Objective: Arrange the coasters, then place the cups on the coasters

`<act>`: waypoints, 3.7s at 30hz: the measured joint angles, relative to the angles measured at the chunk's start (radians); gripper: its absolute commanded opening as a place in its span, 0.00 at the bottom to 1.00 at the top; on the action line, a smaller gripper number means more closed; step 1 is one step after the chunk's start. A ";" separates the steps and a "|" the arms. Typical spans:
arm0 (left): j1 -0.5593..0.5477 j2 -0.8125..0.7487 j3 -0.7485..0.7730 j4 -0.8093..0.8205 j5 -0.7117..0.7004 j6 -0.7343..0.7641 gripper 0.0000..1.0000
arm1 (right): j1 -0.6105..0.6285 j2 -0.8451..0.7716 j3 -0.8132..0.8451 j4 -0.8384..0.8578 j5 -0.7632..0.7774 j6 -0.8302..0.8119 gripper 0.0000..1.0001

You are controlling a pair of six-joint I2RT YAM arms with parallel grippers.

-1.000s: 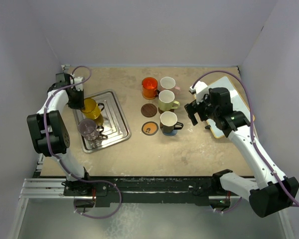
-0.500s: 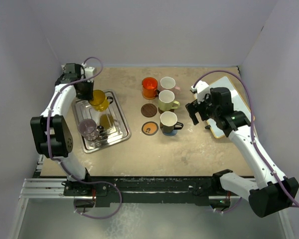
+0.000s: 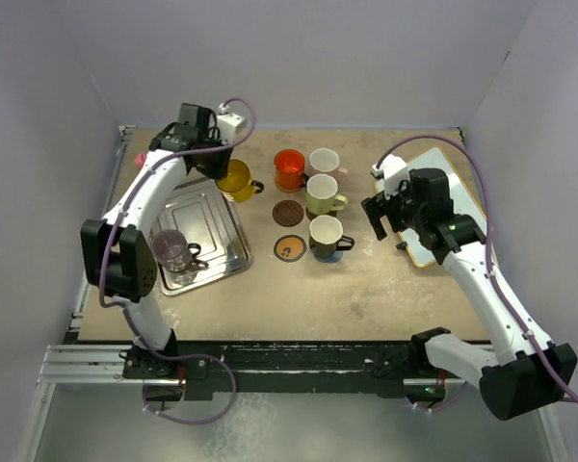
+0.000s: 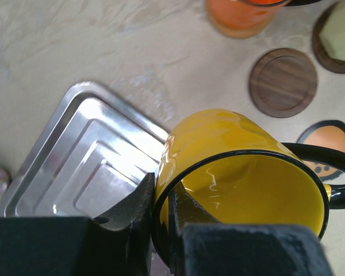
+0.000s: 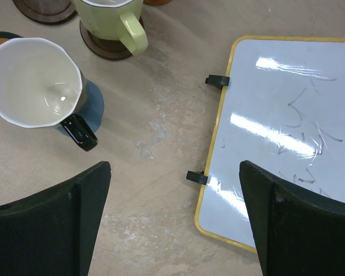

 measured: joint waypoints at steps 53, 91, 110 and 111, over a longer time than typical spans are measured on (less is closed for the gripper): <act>-0.276 0.571 0.497 -0.158 0.062 0.149 0.03 | -0.037 -0.003 0.000 0.000 -0.007 -0.007 0.94; -0.290 0.514 0.486 -0.181 0.035 0.177 0.37 | -0.042 -0.009 -0.004 0.000 -0.008 -0.007 0.94; -0.233 -0.166 -0.143 -0.080 -0.140 0.216 0.60 | -0.048 -0.010 -0.004 -0.001 -0.018 -0.019 0.95; -0.203 -0.205 -0.172 -0.079 -0.142 0.206 0.61 | -0.048 -0.010 -0.004 -0.001 -0.020 -0.019 0.95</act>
